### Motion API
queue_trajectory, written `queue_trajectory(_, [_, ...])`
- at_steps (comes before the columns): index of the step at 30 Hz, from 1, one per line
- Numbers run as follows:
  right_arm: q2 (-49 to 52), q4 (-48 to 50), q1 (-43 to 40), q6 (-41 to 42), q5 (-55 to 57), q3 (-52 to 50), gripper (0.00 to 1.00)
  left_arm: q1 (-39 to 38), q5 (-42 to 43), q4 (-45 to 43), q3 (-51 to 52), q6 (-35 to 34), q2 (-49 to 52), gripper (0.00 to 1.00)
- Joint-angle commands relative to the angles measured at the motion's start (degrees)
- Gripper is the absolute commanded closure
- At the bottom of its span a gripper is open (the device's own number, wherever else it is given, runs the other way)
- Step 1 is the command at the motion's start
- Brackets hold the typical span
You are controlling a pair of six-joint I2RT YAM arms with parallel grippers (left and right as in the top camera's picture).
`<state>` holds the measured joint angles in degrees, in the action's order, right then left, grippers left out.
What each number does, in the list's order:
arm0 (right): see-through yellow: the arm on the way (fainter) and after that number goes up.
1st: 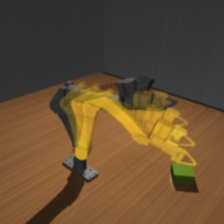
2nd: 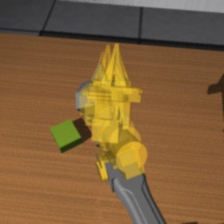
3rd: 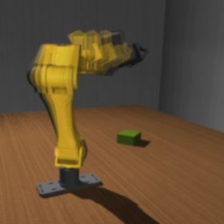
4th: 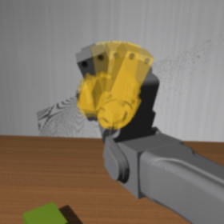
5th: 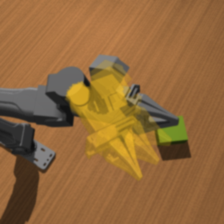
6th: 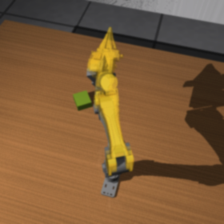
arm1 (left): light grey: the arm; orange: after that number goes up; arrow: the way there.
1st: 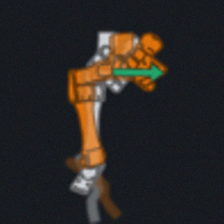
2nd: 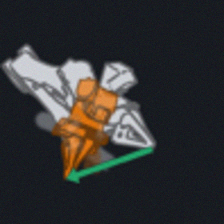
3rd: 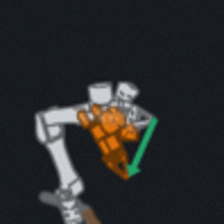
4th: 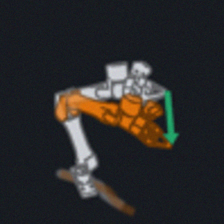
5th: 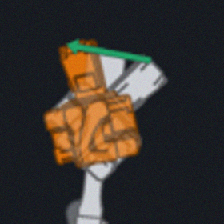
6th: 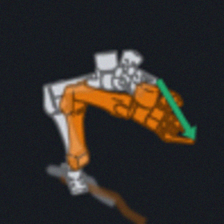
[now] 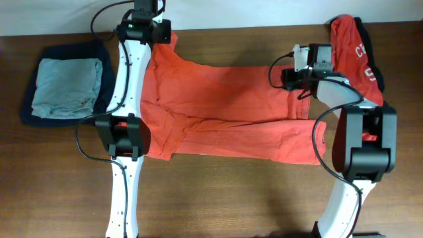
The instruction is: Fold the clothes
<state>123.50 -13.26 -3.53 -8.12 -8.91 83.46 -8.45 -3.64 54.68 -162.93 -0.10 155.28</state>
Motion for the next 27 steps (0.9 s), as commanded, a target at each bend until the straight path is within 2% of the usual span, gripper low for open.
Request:
queue_trajectory(1, [1.14,1.81,0.17,-0.68,0.74,0.81,0.39,0.35,-0.9,0.09,-1.33,-0.74,0.39,0.99])
queue_trajectory(11, [3.13,5.77,0.13,-0.66,2.14,0.83,0.57,0.35,-0.92,0.31,-1.33,-0.74,0.39,0.99])
queue_trajectory(18, [3.89,5.86,0.07,-0.68,3.87,0.83,0.64,0.35,-0.94,0.26,-1.33,-0.72,0.39,0.99])
queue_trajectory(24, [3.89,6.01,0.02,-0.5,5.14,0.83,0.9,0.35,-2.03,0.31,-1.33,-0.74,0.39,0.99])
queue_trajectory(27, [3.87,6.01,0.02,1.55,5.09,0.87,0.94,0.35,-2.14,0.31,-1.33,-0.74,0.39,0.99])
